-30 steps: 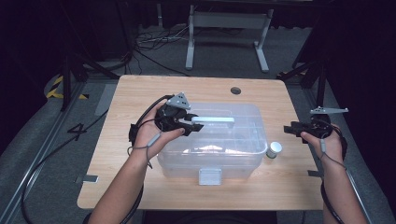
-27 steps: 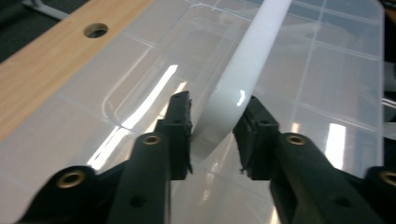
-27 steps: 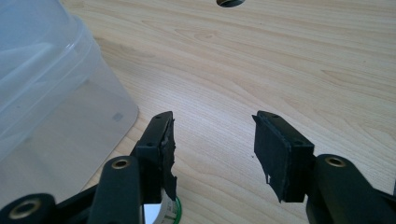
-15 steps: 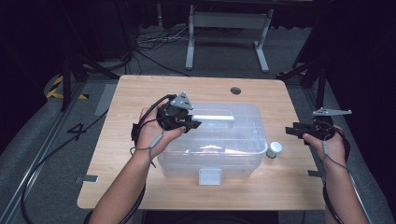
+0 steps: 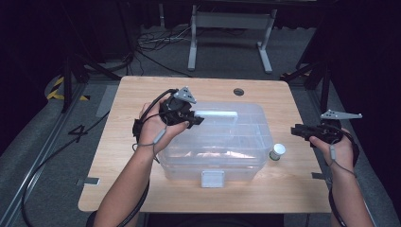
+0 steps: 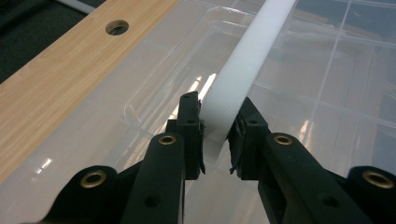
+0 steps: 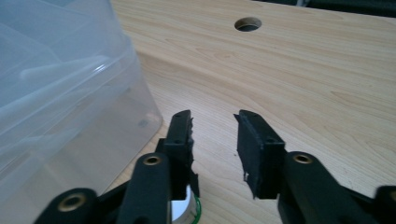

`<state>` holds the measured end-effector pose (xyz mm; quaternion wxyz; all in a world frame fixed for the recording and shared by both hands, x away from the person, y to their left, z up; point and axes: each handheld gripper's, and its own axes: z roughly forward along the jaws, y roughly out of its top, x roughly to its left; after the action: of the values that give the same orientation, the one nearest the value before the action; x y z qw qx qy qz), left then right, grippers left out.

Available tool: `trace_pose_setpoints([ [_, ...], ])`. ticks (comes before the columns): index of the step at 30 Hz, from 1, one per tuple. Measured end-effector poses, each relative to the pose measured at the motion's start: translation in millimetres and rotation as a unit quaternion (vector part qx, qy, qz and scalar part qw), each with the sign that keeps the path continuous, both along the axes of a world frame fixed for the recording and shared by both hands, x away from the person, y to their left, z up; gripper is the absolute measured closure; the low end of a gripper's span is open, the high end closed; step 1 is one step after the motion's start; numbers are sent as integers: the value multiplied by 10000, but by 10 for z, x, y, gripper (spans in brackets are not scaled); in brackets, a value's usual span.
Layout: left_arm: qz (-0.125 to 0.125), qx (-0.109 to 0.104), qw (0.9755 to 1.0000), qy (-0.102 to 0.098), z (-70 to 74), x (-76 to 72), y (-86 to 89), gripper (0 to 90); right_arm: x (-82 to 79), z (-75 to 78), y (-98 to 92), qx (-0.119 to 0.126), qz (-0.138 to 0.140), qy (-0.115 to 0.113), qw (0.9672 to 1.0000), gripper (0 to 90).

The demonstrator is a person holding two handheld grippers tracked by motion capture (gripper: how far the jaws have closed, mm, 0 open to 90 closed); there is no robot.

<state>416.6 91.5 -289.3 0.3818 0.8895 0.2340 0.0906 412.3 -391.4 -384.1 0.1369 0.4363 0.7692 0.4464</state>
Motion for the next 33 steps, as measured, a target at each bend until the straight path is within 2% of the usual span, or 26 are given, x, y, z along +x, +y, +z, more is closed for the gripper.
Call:
trace_pose_setpoints([
  [3,-7,39,9999,104,49,57,-5,763,-61,41,-3,-121,79,-25,9999,763],
  [9,-44,33,9997,240,106,148,-5,761,-133,90,16,-90,122,-53,9999,777],
  [16,-100,6,9988,483,175,282,0,757,-184,155,126,-126,477,-149,9987,799],
  [21,-165,-51,9977,658,215,392,16,757,-188,145,199,-133,660,-148,9976,804],
  [30,-158,-44,9969,764,255,466,11,752,-201,156,287,-199,835,-235,9960,817],
  [33,-168,-62,9965,818,271,509,15,751,-206,157,308,-158,863,-211,9959,789],
])
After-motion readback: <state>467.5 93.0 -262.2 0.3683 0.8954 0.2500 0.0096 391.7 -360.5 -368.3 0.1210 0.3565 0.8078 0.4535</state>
